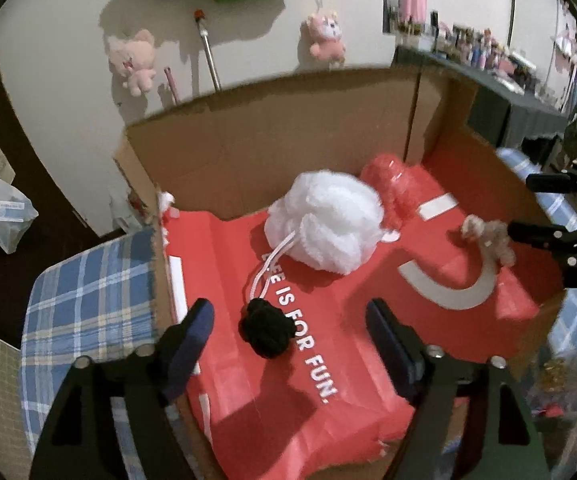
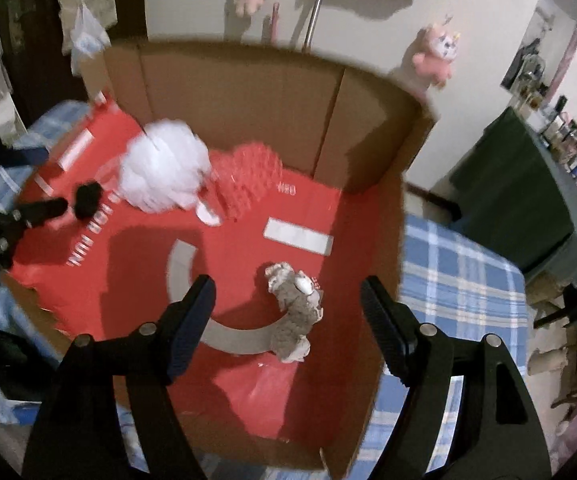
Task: Organize soft objects
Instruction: 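Open both tools to drop the rope toy and pom-pom in the box, then move both tools back toward the remaining items on the table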
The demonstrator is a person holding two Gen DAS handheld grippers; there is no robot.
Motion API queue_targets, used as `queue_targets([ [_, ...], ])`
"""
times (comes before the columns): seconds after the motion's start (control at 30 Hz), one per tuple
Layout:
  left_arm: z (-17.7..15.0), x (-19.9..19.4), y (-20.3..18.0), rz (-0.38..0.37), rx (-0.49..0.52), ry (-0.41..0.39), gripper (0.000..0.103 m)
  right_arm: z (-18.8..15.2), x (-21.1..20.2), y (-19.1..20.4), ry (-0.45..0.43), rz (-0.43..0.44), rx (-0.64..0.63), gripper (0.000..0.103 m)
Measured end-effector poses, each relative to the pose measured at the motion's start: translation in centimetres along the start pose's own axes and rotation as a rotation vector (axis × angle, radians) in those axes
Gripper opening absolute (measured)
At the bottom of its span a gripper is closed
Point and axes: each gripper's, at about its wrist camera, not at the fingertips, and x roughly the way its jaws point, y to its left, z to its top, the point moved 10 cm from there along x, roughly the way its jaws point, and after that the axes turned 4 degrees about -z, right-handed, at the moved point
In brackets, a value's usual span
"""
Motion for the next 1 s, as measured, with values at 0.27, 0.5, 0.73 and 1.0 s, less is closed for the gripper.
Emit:
queue_targets([
  [0.27,-0.1,-11.6,-1.9,0.034,-0.032,-0.269,0.103,-0.4,-11.4,0.9,-0.229,-0.003,0.063,0.075],
  [0.5,-2.9,-20.0,-4.8,0.007,-0.081,-0.439,0.103,-4.5,-21.3,3.8,-0.435,-0.007,0.082,0.082],
  [0.73,-7.8,-24.6,-7.6,0.024,-0.120,-0.550,0.103,-10.0,-27.0,5.1,-0.583,-0.007,0.148,0.085],
  [1.0,-13.6,-24.8,-10.6,0.058,-0.131,-0.593,0.103,-16.7,-27.2,6.4,-0.619,-0.048,0.187,0.088],
])
